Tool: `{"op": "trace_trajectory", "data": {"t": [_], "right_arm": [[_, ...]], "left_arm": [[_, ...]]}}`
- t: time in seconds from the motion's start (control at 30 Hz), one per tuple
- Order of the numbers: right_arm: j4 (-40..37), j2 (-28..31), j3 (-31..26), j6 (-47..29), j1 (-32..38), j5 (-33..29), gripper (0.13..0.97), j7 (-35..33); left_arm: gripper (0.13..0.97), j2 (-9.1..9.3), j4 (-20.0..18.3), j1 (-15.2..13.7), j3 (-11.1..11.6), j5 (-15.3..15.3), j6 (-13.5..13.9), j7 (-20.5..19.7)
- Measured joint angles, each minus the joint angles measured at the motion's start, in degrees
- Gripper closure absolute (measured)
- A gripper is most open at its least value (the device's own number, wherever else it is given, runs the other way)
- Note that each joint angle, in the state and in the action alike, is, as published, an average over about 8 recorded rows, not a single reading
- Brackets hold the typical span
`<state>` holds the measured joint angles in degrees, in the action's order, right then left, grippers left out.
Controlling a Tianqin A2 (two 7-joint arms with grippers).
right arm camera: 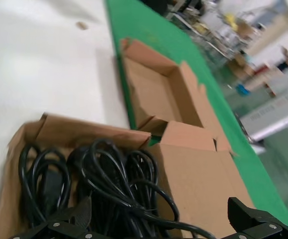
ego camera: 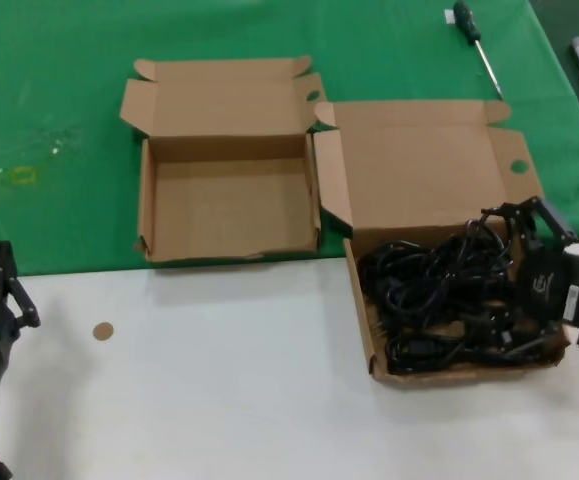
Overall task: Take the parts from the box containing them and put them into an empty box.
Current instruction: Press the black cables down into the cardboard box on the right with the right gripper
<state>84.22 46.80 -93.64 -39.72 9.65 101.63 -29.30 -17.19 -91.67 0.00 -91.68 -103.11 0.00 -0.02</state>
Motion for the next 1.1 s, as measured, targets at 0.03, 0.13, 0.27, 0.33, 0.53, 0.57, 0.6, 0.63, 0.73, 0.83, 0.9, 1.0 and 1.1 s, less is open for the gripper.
{"op": "trace_trajectory", "data": {"t": [0.03,0.13,0.27,0.33,0.53,0.57,0.6,0.63,0.73,0.83,0.9,1.0,1.1], "right_arm": [[-0.7,0.3,-0.3,-1.0,1.0,0.0,0.129,-1.5],[-3.0,0.8,-1.3,-3.9,4.2,-0.4,0.129,-6.4],[-6.0,1.1,-2.9,-7.4,8.6,-1.0,0.129,-12.9],[-7.5,1.1,-3.7,-9.0,10.6,-1.4,0.129,-16.1],[-11.1,0.9,-5.8,-12.4,14.7,-2.4,0.129,-23.7],[-11.5,0.8,-6.1,-12.8,15.2,-2.5,0.129,-24.6],[-11.9,0.7,-6.4,-13.1,15.6,-2.6,0.129,-25.4],[-12.2,0.7,-6.6,-13.4,16.0,-2.7,0.129,-26.1],[-13.0,0.4,-7.1,-14.0,16.8,-2.9,0.131,-27.7],[-13.5,0.0,-7.5,-14.4,17.4,-3.0,0.137,-28.7],[-13.8,-0.2,-7.7,-14.5,17.7,-2.9,0.141,-29.2],[-14.2,-0.6,-7.9,-14.6,18.0,-2.9,0.145,-29.9],[-14.7,-1.0,-8.1,-14.7,18.4,-2.9,0.177,-30.5]], "left_arm": [[0.934,0.00,0.0,0.0,0.0,0.0,0.0,0.0],[0.942,0.00,0.0,0.0,0.0,0.0,0.0,0.0],[0.944,0.00,0.0,0.0,0.0,0.0,0.0,0.0],[0.945,0.00,0.0,0.0,0.0,0.0,0.0,0.0],[0.945,0.00,0.0,0.0,0.0,0.0,0.0,0.0],[0.945,0.00,0.0,0.0,0.0,0.0,0.0,0.0],[0.945,0.00,0.0,0.0,0.0,0.0,0.0,0.0],[0.945,0.00,0.0,0.0,0.0,0.0,0.0,0.0],[0.945,0.00,0.0,0.0,0.0,0.0,0.0,0.0],[0.945,0.00,0.0,0.0,0.0,0.0,0.0,0.0],[0.945,0.00,0.0,0.0,0.0,0.0,0.0,0.0],[0.945,0.00,0.0,0.0,0.0,0.0,0.0,0.0],[0.945,0.00,0.0,0.0,0.0,0.0,0.0,0.0]]}}
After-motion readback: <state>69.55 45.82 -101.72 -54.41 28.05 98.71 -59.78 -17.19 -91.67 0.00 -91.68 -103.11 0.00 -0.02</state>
